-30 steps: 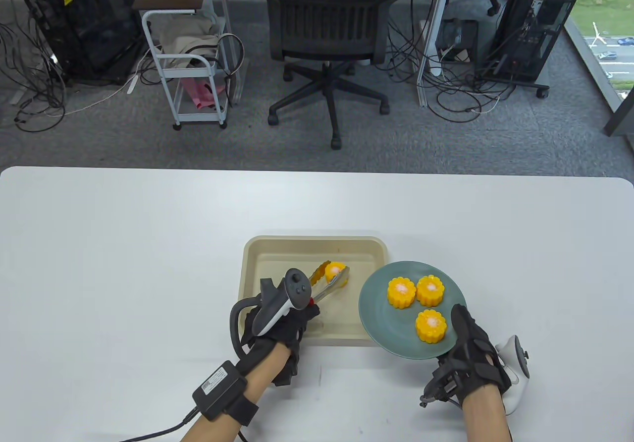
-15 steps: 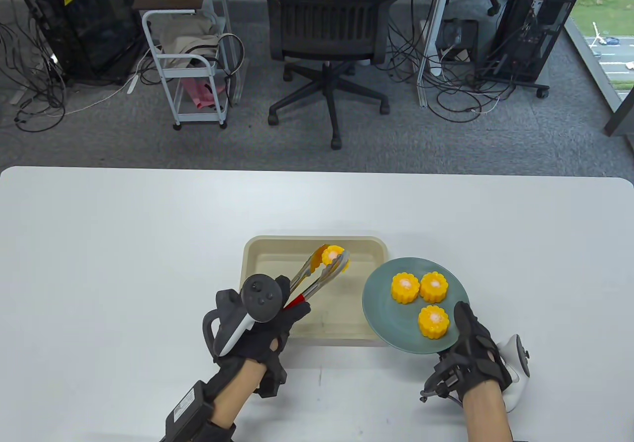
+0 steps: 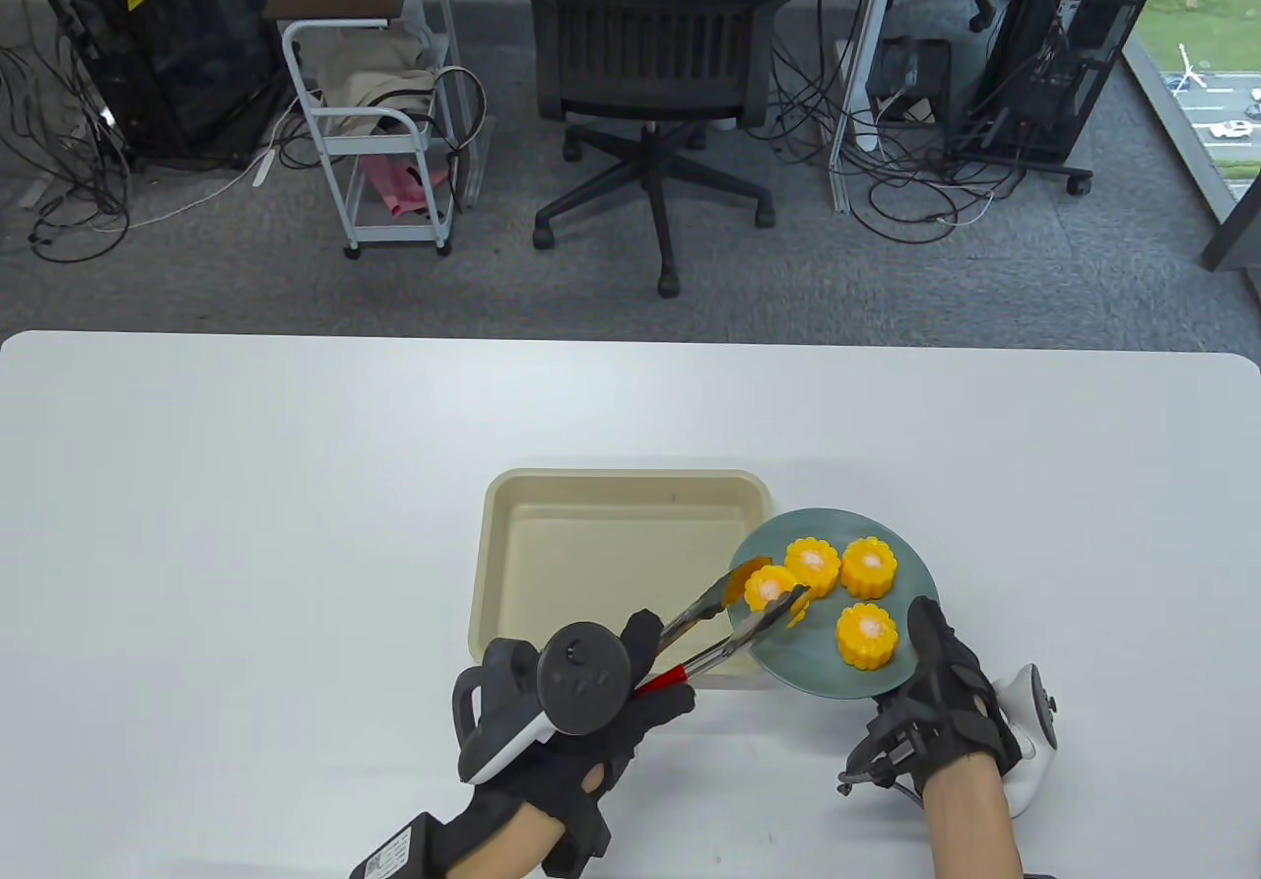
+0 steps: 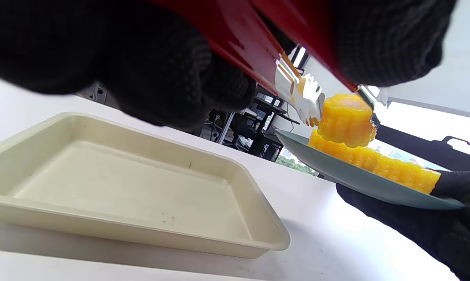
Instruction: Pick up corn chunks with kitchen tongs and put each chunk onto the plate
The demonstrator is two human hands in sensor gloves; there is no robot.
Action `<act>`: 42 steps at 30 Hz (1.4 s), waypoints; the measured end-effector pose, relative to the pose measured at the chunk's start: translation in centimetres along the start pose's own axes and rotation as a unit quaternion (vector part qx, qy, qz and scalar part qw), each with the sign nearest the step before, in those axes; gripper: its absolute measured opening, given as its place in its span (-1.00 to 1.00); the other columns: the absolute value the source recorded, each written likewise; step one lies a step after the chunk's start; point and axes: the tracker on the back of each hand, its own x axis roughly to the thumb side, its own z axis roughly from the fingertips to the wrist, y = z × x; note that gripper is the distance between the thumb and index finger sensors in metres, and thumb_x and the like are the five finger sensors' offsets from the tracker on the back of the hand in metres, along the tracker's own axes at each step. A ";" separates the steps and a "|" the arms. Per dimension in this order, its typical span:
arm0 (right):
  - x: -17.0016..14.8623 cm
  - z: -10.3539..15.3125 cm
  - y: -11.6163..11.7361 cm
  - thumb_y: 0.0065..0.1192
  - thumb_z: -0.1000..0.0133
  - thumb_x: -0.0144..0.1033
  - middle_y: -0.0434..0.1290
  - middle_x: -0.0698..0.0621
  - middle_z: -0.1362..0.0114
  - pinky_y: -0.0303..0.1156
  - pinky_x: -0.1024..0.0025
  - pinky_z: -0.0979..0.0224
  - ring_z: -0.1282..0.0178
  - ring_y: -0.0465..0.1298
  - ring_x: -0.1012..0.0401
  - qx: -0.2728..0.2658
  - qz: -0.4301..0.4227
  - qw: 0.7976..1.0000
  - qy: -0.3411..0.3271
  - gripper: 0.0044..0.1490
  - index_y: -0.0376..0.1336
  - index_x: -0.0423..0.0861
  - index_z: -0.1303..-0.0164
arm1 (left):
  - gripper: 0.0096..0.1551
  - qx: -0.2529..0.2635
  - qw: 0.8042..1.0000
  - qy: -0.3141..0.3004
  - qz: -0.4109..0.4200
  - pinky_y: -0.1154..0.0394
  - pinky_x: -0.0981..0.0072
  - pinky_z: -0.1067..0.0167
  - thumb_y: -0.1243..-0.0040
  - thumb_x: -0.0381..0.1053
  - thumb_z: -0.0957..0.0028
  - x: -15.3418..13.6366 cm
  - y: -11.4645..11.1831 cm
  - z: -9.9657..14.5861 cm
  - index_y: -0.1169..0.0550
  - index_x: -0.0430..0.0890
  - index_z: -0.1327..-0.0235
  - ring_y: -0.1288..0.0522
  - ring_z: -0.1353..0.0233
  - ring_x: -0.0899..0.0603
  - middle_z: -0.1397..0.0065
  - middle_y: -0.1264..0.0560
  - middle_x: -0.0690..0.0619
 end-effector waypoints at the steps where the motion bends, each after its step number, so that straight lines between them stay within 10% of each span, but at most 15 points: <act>1: 0.0 0.0 0.0 -0.08 -0.17 -0.04 0.31 -0.23 -0.59 0.58 0.05 -0.36 -0.47 0.48 -0.13 0.001 0.000 1.000 0.001 -0.26 -0.06 0.01 -0.55 | -0.14 -0.001 1.000 0.000 -0.002 -0.67 -0.01 0.42 -0.15 0.45 0.05 0.1 -0.1 0.0 -0.34 0.15 -0.52 -0.72 0.34 -0.14 -0.19 -0.63 -0.07; 20: -0.3 -0.1 0.0 -0.08 -0.16 -0.02 0.33 -0.20 -0.59 0.59 0.06 -0.35 -0.47 0.50 -0.11 -0.001 -0.009 1.000 0.003 -0.27 -0.03 0.05 -0.55 | 0.10 -0.004 0.994 0.010 0.106 -0.66 -0.03 0.37 -0.13 0.51 0.12 -2.1 0.8 -0.5 -0.19 -0.06 -0.59 -0.70 0.25 -0.17 -0.27 -0.53 -0.18; 31: -0.5 -0.2 0.0 -0.08 -0.16 -0.02 0.32 -0.21 -0.59 0.58 0.06 -0.36 -0.47 0.49 -0.12 0.005 -0.002 1.000 0.004 -0.27 -0.04 0.03 -0.55 | 0.13 0.027 0.982 0.146 0.115 -0.65 -0.05 0.36 -0.15 0.49 0.11 -8.0 1.6 -2.5 -0.16 -0.12 -0.59 -0.67 0.17 -0.26 -0.31 -0.48 -0.26; 42: -0.5 -0.1 0.0 -0.08 -0.16 -0.02 0.32 -0.22 -0.59 0.58 0.05 -0.36 -0.47 0.48 -0.12 0.002 -0.006 1.000 0.003 -0.27 -0.05 0.03 -0.55 | 0.14 -0.060 0.964 0.259 0.009 -0.63 -0.08 0.29 -0.16 0.44 0.07 -10.9 -2.3 -5.2 -0.06 -0.14 -0.59 -0.61 0.04 -0.32 -0.38 -0.36 -0.29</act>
